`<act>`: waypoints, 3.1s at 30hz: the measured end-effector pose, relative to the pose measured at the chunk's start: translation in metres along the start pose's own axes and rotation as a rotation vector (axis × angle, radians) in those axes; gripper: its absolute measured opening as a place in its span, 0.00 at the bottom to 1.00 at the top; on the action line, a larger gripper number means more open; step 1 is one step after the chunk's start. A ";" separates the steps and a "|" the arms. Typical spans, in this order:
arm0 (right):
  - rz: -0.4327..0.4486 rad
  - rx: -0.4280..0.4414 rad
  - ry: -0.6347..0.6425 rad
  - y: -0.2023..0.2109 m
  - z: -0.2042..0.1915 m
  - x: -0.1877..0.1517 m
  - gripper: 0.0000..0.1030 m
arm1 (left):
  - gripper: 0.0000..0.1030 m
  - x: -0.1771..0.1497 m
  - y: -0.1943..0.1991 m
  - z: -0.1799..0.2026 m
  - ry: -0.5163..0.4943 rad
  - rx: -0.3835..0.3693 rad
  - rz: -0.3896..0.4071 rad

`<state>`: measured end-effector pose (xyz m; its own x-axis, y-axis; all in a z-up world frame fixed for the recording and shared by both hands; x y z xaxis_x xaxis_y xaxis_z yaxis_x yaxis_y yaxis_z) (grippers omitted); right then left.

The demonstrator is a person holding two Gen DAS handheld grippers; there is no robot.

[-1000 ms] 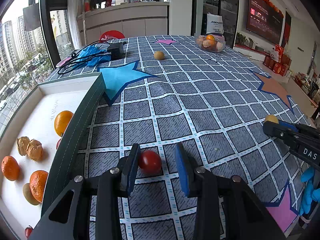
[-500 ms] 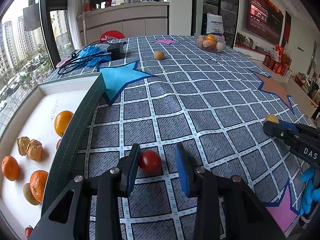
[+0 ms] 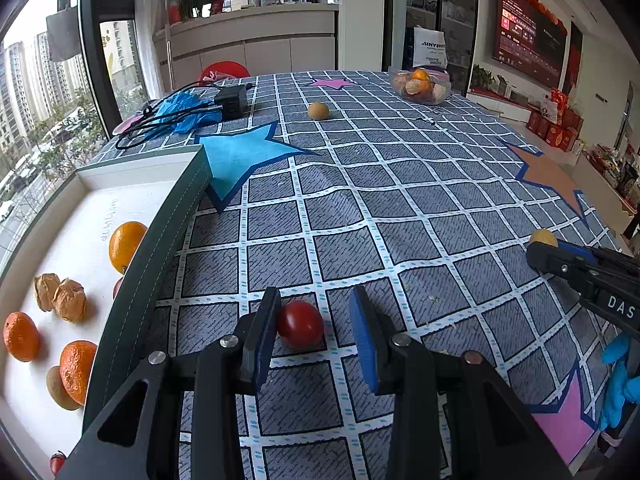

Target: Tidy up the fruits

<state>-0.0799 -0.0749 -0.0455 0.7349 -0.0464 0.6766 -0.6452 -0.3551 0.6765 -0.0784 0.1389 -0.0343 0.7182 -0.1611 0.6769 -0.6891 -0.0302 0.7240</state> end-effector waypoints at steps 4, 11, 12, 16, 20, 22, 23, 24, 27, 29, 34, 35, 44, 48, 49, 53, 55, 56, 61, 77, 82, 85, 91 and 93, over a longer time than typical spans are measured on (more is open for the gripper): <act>0.000 0.000 0.000 0.000 0.000 0.000 0.26 | 0.38 0.000 0.000 0.000 0.000 0.000 0.000; 0.000 0.000 0.000 0.000 0.000 0.000 0.26 | 0.38 0.000 0.000 0.000 -0.001 0.001 0.000; 0.000 0.000 0.000 0.000 0.000 0.000 0.26 | 0.38 0.000 0.000 0.000 -0.001 0.001 0.000; -0.001 -0.002 0.001 0.000 0.000 0.000 0.26 | 0.39 0.000 0.000 -0.001 0.002 0.004 -0.001; -0.007 -0.010 0.011 0.000 -0.002 0.001 0.26 | 0.39 0.001 0.000 -0.001 -0.001 0.006 0.000; -0.011 -0.021 0.021 -0.001 -0.005 0.001 0.26 | 0.39 0.000 0.000 -0.001 -0.001 0.006 0.000; -0.013 -0.028 0.027 -0.002 -0.006 0.001 0.26 | 0.39 0.000 0.000 -0.001 0.000 0.006 -0.001; -0.015 -0.034 0.032 -0.002 -0.007 0.001 0.26 | 0.39 0.000 0.000 -0.001 0.000 0.006 -0.001; -0.020 -0.051 0.046 -0.003 -0.010 0.001 0.26 | 0.39 0.001 0.000 -0.001 0.000 0.006 -0.001; -0.022 -0.060 0.053 -0.004 -0.010 0.000 0.26 | 0.39 0.001 0.000 -0.002 0.002 0.004 -0.001; -0.027 -0.079 0.067 -0.005 -0.012 0.000 0.26 | 0.39 0.001 -0.001 -0.004 0.005 0.000 -0.002; -0.027 -0.082 0.070 -0.005 -0.012 0.000 0.26 | 0.39 0.001 -0.001 -0.004 0.005 0.000 -0.002; -0.031 -0.104 0.086 -0.007 -0.014 -0.001 0.26 | 0.38 0.001 0.000 -0.004 0.006 0.000 -0.003; -0.038 -0.102 0.091 -0.007 -0.016 0.001 0.26 | 0.21 0.001 0.002 -0.003 0.006 -0.030 -0.008; -0.043 -0.094 0.091 -0.007 -0.017 0.002 0.26 | 0.21 0.000 0.004 -0.004 0.011 -0.046 -0.013; -0.044 -0.019 0.091 0.000 -0.039 0.013 0.26 | 0.21 0.004 0.017 -0.013 0.053 -0.105 -0.004; -0.042 0.026 0.112 0.002 -0.061 0.022 0.26 | 0.21 0.010 0.029 -0.023 0.071 -0.118 0.018; -0.043 0.045 0.124 0.002 -0.072 0.026 0.26 | 0.21 0.012 0.035 -0.029 0.080 -0.118 0.031; -0.093 0.186 0.195 -0.018 -0.144 0.041 0.26 | 0.21 0.018 0.051 -0.079 0.134 -0.050 0.059; -0.290 0.297 0.370 -0.107 -0.280 0.037 0.26 | 0.78 -0.019 0.031 -0.220 0.331 0.256 -0.034; -0.307 0.295 0.371 -0.112 -0.281 0.039 0.29 | 0.84 -0.025 0.023 -0.226 0.355 0.221 -0.078; -0.304 0.261 0.379 -0.114 -0.281 0.043 0.42 | 0.86 -0.028 0.022 -0.227 0.348 0.255 -0.085; -0.289 0.258 0.371 -0.110 -0.279 0.048 0.90 | 0.89 -0.033 0.023 -0.235 0.373 0.270 -0.097; -0.288 0.254 0.376 -0.107 -0.280 0.049 0.90 | 0.89 -0.032 0.023 -0.233 0.364 0.272 -0.097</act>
<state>-0.0332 0.2225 -0.0034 0.7194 0.4071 0.5628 -0.3233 -0.5208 0.7901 -0.0948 0.3735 -0.0088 0.7342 0.2107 0.6455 -0.5822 -0.2938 0.7581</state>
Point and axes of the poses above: each gripper's, at about its wrist camera, not at the fingertips, and y roughly against the way its jaws point, z to its right, x to its top, the point moved 5 cm from there along -y, roughly the way its jaws point, and after that the axes turned 10 degrees about x, right-handed, at the moved point
